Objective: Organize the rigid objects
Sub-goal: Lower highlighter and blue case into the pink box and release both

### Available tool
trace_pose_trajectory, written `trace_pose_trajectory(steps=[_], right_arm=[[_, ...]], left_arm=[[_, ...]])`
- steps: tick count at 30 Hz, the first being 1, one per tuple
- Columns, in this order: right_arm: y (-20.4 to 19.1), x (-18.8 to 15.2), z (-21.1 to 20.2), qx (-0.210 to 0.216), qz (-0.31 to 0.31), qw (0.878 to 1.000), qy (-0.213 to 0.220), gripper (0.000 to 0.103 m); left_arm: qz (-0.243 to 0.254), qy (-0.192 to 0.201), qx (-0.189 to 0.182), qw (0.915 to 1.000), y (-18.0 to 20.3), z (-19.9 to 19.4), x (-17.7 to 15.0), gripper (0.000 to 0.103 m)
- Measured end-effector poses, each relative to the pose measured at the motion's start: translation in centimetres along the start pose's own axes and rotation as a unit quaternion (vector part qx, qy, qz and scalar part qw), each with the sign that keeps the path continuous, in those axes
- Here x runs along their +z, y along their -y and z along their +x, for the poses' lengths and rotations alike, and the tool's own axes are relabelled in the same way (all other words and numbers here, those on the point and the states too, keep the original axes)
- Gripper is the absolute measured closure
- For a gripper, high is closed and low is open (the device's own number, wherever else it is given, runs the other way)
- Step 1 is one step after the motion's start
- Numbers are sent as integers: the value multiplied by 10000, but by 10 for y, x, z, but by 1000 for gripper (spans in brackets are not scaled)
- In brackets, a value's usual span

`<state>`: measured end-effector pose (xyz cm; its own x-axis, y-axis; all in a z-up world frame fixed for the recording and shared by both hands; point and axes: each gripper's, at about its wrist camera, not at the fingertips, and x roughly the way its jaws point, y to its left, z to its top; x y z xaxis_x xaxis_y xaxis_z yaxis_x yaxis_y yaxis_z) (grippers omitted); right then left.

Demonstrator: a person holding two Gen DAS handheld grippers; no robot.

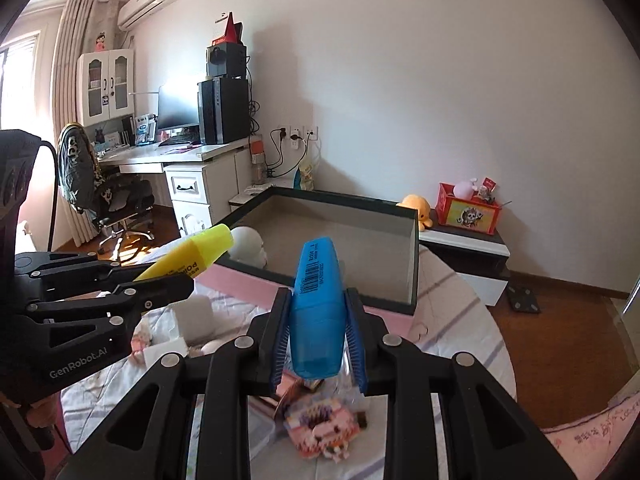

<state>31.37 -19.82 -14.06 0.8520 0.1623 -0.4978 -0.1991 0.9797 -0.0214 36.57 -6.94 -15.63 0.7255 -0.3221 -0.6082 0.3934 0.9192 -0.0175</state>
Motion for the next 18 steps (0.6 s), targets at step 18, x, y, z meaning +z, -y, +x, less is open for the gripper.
trace_pose_trajectory(steps=[18], right_arm=[[51,6,147,-112,298,9930,-1141,76]], left_arm=[[-209,-1098,137,9936,-22,147,32,87]])
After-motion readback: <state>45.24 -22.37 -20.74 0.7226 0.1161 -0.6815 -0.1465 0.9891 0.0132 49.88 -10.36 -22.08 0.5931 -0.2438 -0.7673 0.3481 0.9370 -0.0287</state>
